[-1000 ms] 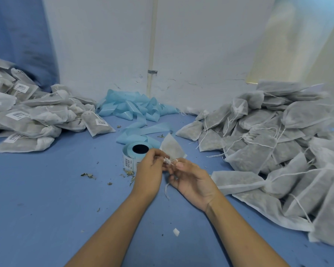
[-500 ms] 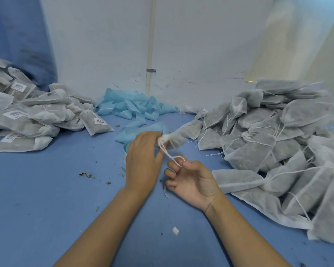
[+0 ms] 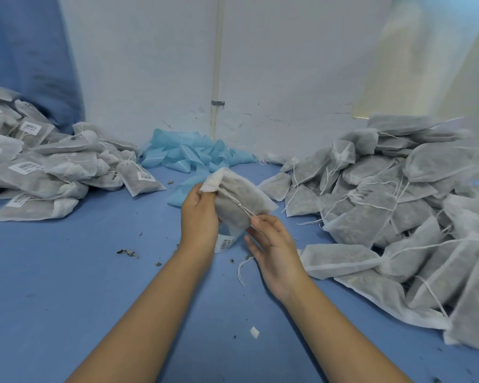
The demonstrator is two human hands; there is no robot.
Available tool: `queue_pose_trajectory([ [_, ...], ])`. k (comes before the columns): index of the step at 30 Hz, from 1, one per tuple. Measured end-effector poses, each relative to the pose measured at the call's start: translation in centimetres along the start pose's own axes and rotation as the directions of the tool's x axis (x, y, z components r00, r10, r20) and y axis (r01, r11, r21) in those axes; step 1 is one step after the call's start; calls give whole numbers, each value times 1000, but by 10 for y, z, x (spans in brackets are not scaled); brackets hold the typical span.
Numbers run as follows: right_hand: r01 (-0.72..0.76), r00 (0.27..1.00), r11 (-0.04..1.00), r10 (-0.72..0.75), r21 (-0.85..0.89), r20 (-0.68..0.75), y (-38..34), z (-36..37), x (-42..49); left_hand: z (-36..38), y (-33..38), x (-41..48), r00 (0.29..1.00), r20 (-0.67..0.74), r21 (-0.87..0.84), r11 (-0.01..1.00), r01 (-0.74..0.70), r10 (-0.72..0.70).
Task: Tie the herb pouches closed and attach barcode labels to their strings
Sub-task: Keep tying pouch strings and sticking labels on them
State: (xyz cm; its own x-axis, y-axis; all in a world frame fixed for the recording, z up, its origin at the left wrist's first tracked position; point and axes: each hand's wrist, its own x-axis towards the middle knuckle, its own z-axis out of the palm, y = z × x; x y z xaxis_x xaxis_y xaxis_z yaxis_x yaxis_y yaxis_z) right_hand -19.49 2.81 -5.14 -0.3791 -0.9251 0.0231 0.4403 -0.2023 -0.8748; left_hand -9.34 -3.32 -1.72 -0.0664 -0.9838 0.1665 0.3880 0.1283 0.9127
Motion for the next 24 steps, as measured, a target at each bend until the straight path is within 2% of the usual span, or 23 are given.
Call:
queue_pose_trajectory([
  [6,16,994,998,-10,61,-111,1,-2,4,0,-3,-3,986,163,106,994,12,-29],
  [11,22,990,974,10,224,-143,0,-2,7,1,-6,-5,942,337,18,1000,-6,-1],
  [14,29,990,962,8,270,-137,0,-2,8,3,-12,-4,945,325,113,994,-7,-31],
  [16,28,994,965,2,261,-112,1,-1,7,4,-17,-7,958,286,203,978,-57,-3],
  [18,19,997,975,-2,222,-79,4,1,6,6,-19,-8,980,194,195,978,-77,39],
  [21,35,999,996,-31,85,-45,6,2,5,5,-16,-5,999,42,165,986,-20,13],
  [23,90,992,986,-101,-138,-76,7,1,6,3,-12,-5,1000,1,125,992,17,-17],
  [24,119,983,950,-154,-289,-99,8,-1,6,3,-10,-5,999,0,97,995,32,-32],
])
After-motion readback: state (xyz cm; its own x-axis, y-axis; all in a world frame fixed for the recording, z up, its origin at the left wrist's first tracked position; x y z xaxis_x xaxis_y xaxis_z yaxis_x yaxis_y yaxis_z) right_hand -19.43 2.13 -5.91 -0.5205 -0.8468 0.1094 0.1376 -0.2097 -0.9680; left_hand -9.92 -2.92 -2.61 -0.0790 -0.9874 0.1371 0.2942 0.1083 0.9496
